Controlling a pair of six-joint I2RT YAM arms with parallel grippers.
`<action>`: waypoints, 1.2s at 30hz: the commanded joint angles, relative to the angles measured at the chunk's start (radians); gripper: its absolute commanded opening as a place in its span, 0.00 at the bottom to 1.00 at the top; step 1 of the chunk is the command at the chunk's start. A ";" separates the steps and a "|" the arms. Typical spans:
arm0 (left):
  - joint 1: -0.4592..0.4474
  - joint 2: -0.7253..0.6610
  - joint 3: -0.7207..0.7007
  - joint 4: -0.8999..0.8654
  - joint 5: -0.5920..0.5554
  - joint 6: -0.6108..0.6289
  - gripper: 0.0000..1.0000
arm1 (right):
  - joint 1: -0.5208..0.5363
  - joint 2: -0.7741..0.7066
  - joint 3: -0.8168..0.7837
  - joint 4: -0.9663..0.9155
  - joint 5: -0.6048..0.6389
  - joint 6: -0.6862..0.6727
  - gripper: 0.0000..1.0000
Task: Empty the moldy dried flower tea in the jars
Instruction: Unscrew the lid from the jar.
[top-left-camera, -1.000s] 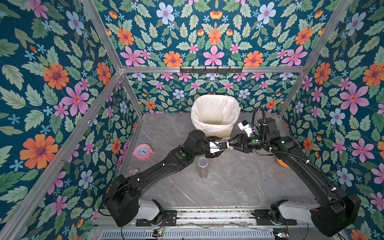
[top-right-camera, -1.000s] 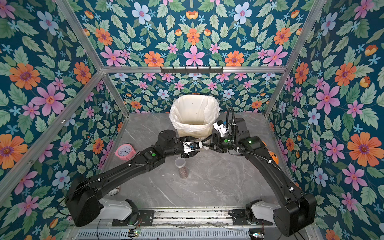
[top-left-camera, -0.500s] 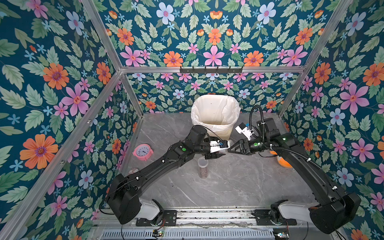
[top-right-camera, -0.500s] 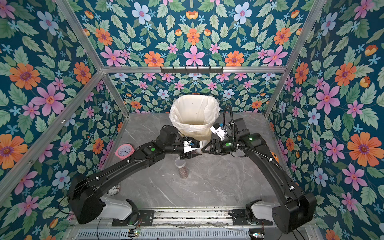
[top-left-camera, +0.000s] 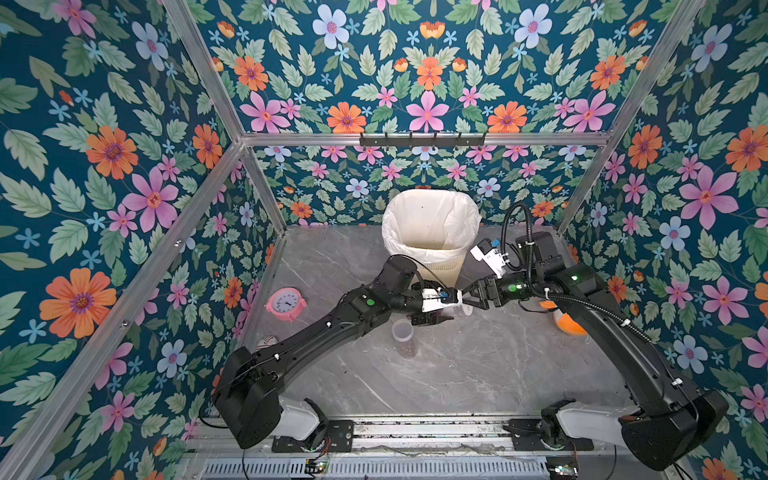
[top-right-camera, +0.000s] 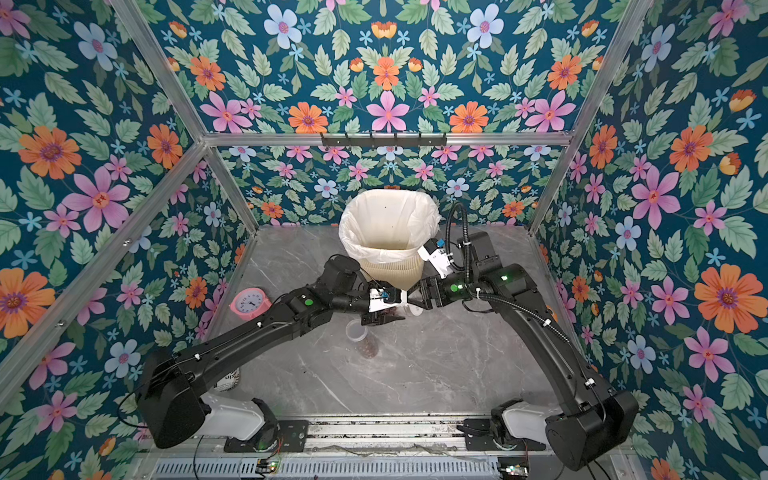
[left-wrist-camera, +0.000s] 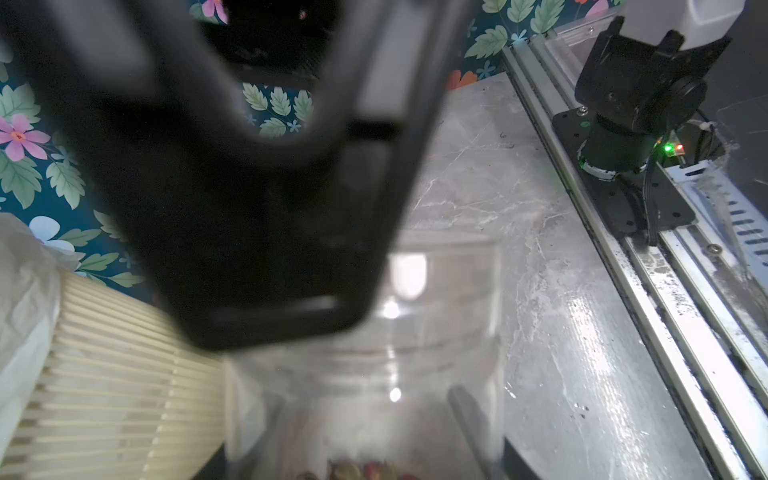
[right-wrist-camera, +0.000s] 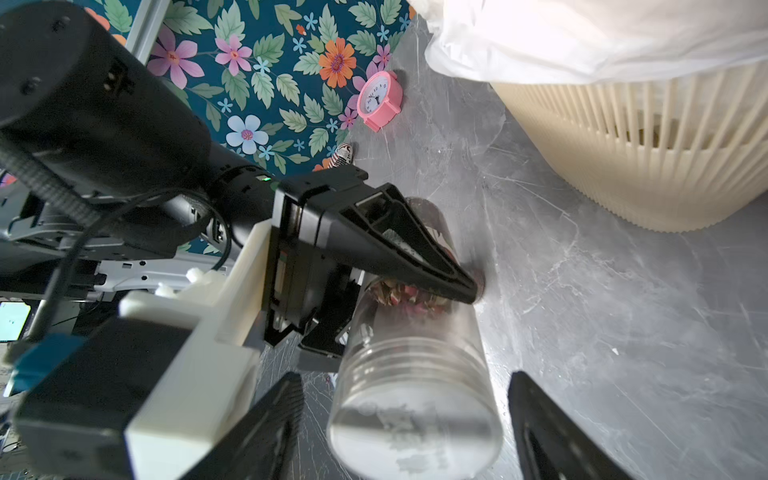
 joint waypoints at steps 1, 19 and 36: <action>-0.002 -0.015 -0.008 0.040 -0.014 0.015 0.52 | 0.001 0.033 0.025 -0.050 -0.015 -0.005 0.77; -0.001 0.016 0.008 0.099 -0.057 -0.001 0.51 | -0.002 0.034 -0.002 -0.087 -0.054 0.000 0.52; 0.023 0.096 0.133 -0.045 0.147 -0.012 0.51 | 0.007 -0.132 -0.153 0.010 -0.032 -0.267 0.24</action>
